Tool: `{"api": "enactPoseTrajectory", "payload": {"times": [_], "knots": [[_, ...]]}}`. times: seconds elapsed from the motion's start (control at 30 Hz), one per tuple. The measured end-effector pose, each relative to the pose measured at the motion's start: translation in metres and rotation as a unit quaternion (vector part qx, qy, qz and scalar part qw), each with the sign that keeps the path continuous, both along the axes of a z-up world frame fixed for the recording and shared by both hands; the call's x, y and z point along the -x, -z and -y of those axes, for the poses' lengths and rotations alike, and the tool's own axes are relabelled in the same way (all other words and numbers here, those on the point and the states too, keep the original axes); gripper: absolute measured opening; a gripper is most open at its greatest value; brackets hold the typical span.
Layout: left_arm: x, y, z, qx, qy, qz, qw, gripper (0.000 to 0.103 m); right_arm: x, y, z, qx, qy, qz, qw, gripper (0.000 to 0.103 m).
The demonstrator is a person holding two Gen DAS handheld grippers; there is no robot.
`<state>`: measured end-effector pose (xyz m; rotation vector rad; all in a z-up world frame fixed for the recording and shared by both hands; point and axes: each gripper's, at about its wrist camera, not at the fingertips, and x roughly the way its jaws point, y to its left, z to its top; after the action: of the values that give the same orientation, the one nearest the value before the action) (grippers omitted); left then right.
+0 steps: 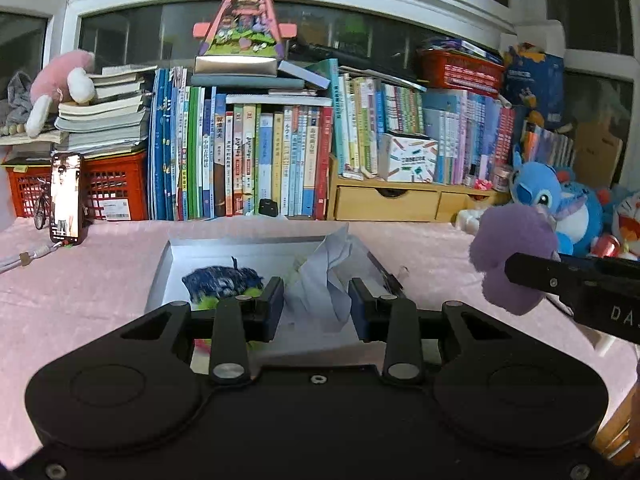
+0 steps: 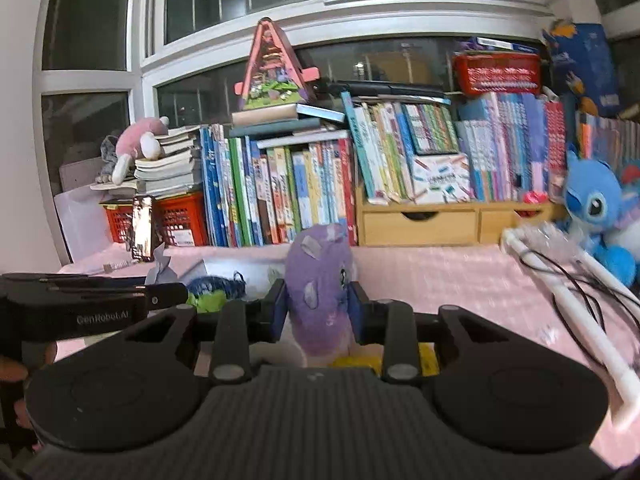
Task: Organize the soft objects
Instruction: 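Lower the tissue into the grey tray with the left gripper while the right carries the plush over it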
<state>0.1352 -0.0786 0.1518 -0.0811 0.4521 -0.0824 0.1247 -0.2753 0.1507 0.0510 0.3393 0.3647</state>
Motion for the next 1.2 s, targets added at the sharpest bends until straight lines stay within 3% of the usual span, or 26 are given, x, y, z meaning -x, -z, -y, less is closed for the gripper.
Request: {"api": "enactPoseTrajectory", "payload": {"times": [0.2, 0.43, 0.8, 1.0, 1.2], "knots": [[-0.037, -0.019, -0.024, -0.001, -0.009, 0.001, 1.0000, 0.034, -0.039, -0.014, -0.016, -0.014, -0.020, -0.017, 1.000, 0.037], [-0.092, -0.021, -0.050, 0.004, 0.009, -0.055, 0.9985, 0.034, -0.087, -0.019, -0.031, -0.015, -0.038, -0.063, 0.997, 0.037], [-0.187, -0.001, -0.084, 0.020, -0.012, -0.144, 0.9893, 0.034, -0.168, -0.015, -0.050, -0.020, -0.038, -0.151, 0.988, 0.037], [-0.217, 0.019, -0.079, -0.007, -0.010, -0.174, 0.9847, 0.034, -0.202, -0.001, -0.070, -0.013, -0.038, -0.186, 0.982, 0.037], [-0.237, 0.037, -0.078, -0.009, -0.015, -0.198, 0.9801, 0.034, -0.232, 0.018, -0.088, -0.006, -0.035, -0.231, 0.972, 0.037]]}}
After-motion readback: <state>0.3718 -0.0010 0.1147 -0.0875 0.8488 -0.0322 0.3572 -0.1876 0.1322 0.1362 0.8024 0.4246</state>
